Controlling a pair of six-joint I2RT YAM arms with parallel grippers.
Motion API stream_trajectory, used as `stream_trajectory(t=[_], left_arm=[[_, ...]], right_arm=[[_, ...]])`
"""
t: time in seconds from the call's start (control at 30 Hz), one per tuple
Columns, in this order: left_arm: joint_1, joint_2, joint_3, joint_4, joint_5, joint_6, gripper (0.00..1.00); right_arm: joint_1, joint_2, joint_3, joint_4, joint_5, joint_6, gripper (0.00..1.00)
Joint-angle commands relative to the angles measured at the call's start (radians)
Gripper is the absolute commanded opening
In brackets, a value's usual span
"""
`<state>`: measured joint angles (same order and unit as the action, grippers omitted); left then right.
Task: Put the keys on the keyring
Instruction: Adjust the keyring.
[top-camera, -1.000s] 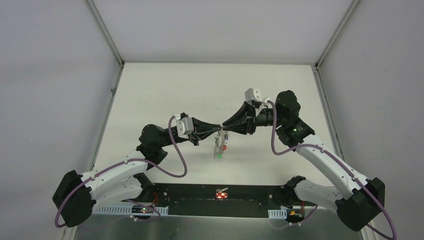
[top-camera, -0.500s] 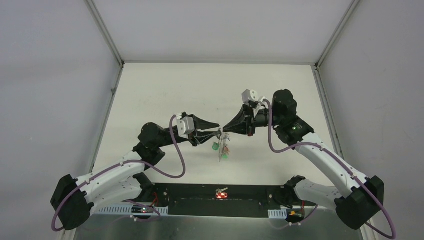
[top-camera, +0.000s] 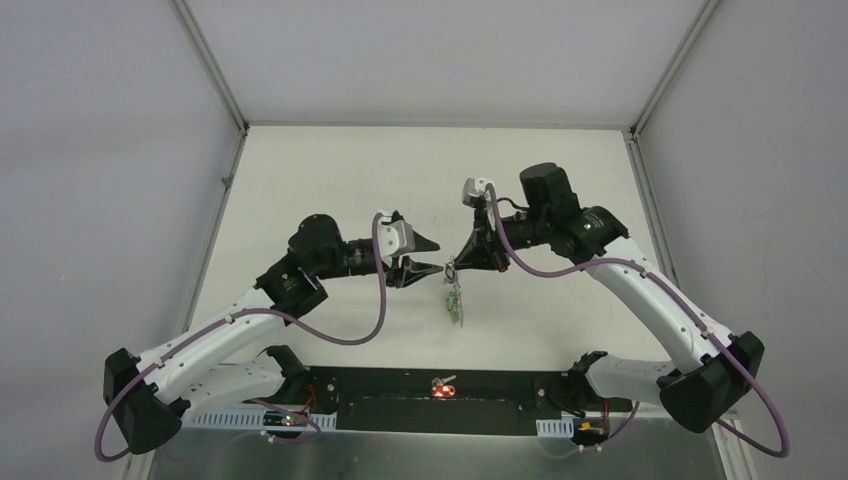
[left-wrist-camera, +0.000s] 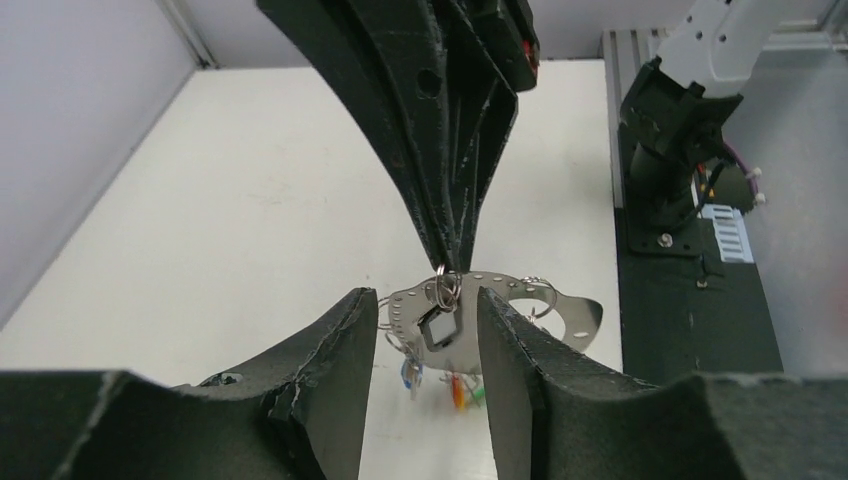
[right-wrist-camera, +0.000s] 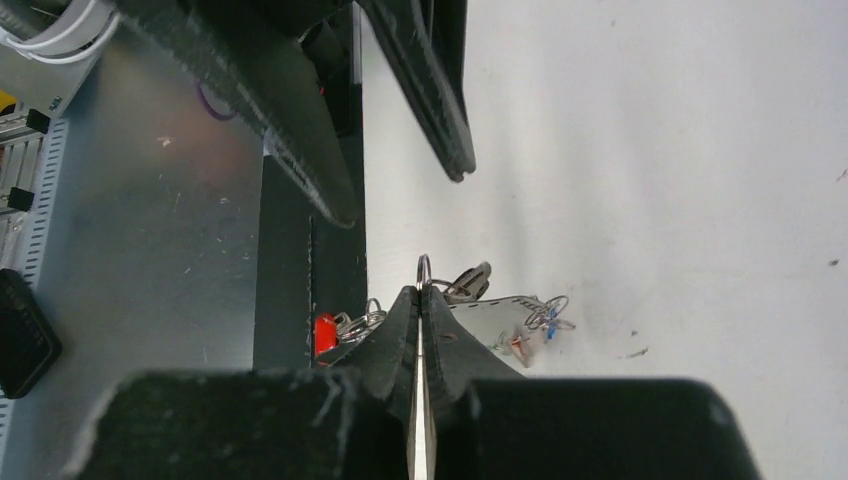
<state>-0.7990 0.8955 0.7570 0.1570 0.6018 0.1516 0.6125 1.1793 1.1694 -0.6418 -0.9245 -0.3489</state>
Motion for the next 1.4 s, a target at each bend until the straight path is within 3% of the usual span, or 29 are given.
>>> stream_trajectory(t=[0.0, 0.17, 0.43, 0.73, 0.9, 1.07, 1.1, 1.37], left_arm=[[-0.034, 0.051, 0.067, -0.119, 0.006, 0.075, 0.43], [-0.075, 0.112, 0.103, -0.152, -0.007, 0.105, 0.43], [-0.120, 0.169, 0.118, -0.152, -0.051, 0.108, 0.35], [-0.121, 0.164, 0.104, -0.130, -0.074, 0.103, 0.01], [-0.121, 0.161, 0.090, -0.098, -0.074, 0.054, 0.00], [-0.121, 0.129, 0.021, 0.013, -0.109, -0.031, 0.00], [-0.120, 0.119, -0.001, 0.053, -0.116, -0.047, 0.00], [-0.120, 0.051, -0.140, 0.314, -0.175, -0.117, 0.00]], right_arm=[[0.027, 0.051, 0.127, -0.221, 0.108, -0.078, 0.00], [0.038, 0.109, 0.203, -0.316, 0.150, -0.064, 0.00], [0.057, 0.112, 0.209, -0.285, 0.102, -0.037, 0.00], [0.070, 0.112, 0.203, -0.274, 0.100, -0.032, 0.00], [0.072, 0.115, 0.198, -0.247, 0.107, -0.010, 0.00], [0.066, 0.067, 0.126, -0.121, 0.157, 0.107, 0.40], [0.062, 0.050, 0.101, -0.086, 0.157, 0.132, 0.43], [-0.068, -0.074, -0.111, 0.246, -0.016, 0.330, 0.43]])
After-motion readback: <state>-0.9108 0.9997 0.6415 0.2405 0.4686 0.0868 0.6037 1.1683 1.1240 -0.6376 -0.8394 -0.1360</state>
